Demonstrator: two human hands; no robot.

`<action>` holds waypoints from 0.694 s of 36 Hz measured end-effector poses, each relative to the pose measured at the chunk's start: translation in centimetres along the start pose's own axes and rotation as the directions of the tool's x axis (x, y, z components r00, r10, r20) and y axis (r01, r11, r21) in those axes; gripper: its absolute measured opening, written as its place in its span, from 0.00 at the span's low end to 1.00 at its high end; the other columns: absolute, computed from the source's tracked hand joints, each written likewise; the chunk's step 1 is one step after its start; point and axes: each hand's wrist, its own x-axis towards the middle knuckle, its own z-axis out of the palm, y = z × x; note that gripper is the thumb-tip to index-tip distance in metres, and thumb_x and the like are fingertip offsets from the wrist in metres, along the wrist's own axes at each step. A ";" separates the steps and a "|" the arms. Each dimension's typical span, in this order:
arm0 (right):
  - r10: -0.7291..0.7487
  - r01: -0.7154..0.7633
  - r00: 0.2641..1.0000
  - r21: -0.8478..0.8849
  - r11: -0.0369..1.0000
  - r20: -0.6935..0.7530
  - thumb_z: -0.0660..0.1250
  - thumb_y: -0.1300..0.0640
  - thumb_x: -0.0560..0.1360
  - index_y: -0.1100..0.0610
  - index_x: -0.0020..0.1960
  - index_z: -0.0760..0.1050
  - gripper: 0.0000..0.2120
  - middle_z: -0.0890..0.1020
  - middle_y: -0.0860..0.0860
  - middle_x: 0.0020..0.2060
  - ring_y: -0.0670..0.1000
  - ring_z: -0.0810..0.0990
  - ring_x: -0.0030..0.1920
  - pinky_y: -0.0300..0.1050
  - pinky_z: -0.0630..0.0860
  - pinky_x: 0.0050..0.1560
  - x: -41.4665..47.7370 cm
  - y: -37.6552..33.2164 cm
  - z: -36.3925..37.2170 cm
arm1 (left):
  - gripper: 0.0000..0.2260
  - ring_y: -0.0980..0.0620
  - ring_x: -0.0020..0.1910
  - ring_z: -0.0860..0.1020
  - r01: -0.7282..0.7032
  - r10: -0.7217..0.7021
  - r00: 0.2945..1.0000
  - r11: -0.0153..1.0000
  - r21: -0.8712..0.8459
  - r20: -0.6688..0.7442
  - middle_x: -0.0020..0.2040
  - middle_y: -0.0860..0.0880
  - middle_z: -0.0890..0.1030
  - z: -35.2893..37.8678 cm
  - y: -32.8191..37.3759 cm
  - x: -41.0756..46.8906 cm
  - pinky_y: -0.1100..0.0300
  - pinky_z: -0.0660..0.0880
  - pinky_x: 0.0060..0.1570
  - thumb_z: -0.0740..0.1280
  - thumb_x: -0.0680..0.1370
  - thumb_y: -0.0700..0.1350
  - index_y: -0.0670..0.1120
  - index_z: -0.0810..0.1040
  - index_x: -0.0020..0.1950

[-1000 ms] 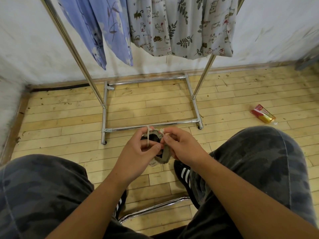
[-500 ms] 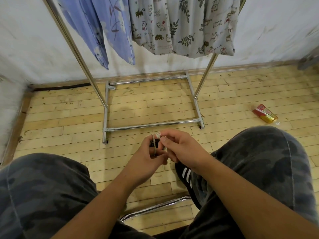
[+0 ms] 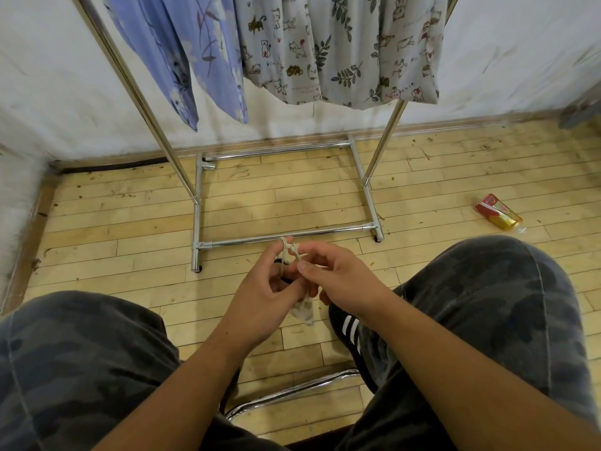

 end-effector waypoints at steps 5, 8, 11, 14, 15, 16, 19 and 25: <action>-0.007 0.006 1.000 -0.042 0.999 -0.006 0.65 0.60 0.84 0.53 0.63 0.79 0.10 0.82 0.45 0.51 0.38 0.80 0.38 0.30 0.74 0.34 0.0 0.4 0.0 | 0.33 0.52 0.51 0.84 -0.023 0.020 0.999 0.998 0.066 0.044 0.50 0.55 0.85 0.0 0.0 -0.1 0.56 0.82 0.54 0.71 0.81 0.49 0.65 0.60 0.80; 0.045 -0.045 0.999 -0.058 0.997 0.001 0.65 0.59 0.84 0.51 0.64 0.78 0.11 0.82 0.47 0.58 0.38 0.81 0.41 0.30 0.74 0.34 0.2 0.6 0.1 | 0.34 0.56 0.53 0.83 -0.021 0.011 0.997 0.990 0.143 0.072 0.55 0.59 0.84 0.0 -0.1 -0.1 0.61 0.81 0.52 0.71 0.80 0.54 0.70 0.56 0.80; 0.067 -0.066 0.998 -0.057 0.996 0.018 0.65 0.59 0.84 0.52 0.63 0.78 0.10 0.84 0.49 0.57 0.35 0.80 0.39 0.30 0.74 0.34 0.2 0.5 0.1 | 0.37 0.62 0.57 0.82 -0.034 0.012 0.993 0.982 0.185 0.121 0.62 0.62 0.81 0.1 -0.1 -0.3 0.64 0.77 0.56 0.70 0.80 0.57 0.69 0.51 0.81; 0.087 -0.086 0.996 -0.037 0.996 0.024 0.64 0.60 0.84 0.52 0.61 0.79 0.09 0.85 0.48 0.48 0.43 0.78 0.36 0.39 0.73 0.32 0.1 0.2 0.0 | 0.39 0.65 0.61 0.80 -0.059 0.026 0.985 0.979 0.195 0.172 0.66 0.64 0.78 0.2 0.0 -0.6 0.63 0.77 0.60 0.70 0.80 0.57 0.69 0.46 0.81; 0.090 -0.089 0.996 -0.035 0.995 0.026 0.63 0.60 0.84 0.52 0.61 0.80 0.09 0.84 0.49 0.44 0.46 0.78 0.36 0.40 0.72 0.32 0.1 0.1 0.0 | 0.40 0.66 0.62 0.79 -0.070 0.032 0.982 0.976 0.206 0.185 0.67 0.65 0.77 0.2 0.1 -0.7 0.62 0.77 0.61 0.70 0.80 0.58 0.70 0.45 0.81; 0.089 -0.088 0.996 -0.041 0.995 0.025 0.63 0.59 0.85 0.52 0.61 0.80 0.09 0.84 0.51 0.43 0.47 0.78 0.36 0.40 0.72 0.32 0.1 0.1 0.0 | 0.40 0.67 0.62 0.78 -0.083 0.039 0.980 0.971 0.224 0.194 0.68 0.66 0.76 0.3 0.2 -0.8 0.63 0.76 0.61 0.69 0.80 0.59 0.72 0.44 0.80; 0.069 -0.068 0.997 -0.089 0.994 0.017 0.63 0.58 0.85 0.53 0.59 0.80 0.08 0.85 0.53 0.47 0.45 0.80 0.38 0.33 0.74 0.34 0.1 0.0 0.0 | 0.39 0.73 0.61 0.75 -0.116 0.054 0.976 0.950 0.291 0.212 0.66 0.71 0.73 0.4 0.2 -0.9 0.65 0.76 0.60 0.68 0.79 0.61 0.75 0.42 0.76; 0.057 -0.061 0.997 -0.080 0.995 -0.045 0.63 0.57 0.85 0.54 0.54 0.80 0.07 0.82 0.39 0.32 0.38 0.79 0.31 0.29 0.72 0.32 0.2 0.1 0.0 | 0.36 0.72 0.60 0.75 -0.160 0.106 0.978 0.933 0.321 0.180 0.67 0.68 0.74 0.7 0.2 -0.8 0.66 0.77 0.56 0.68 0.79 0.61 0.79 0.42 0.71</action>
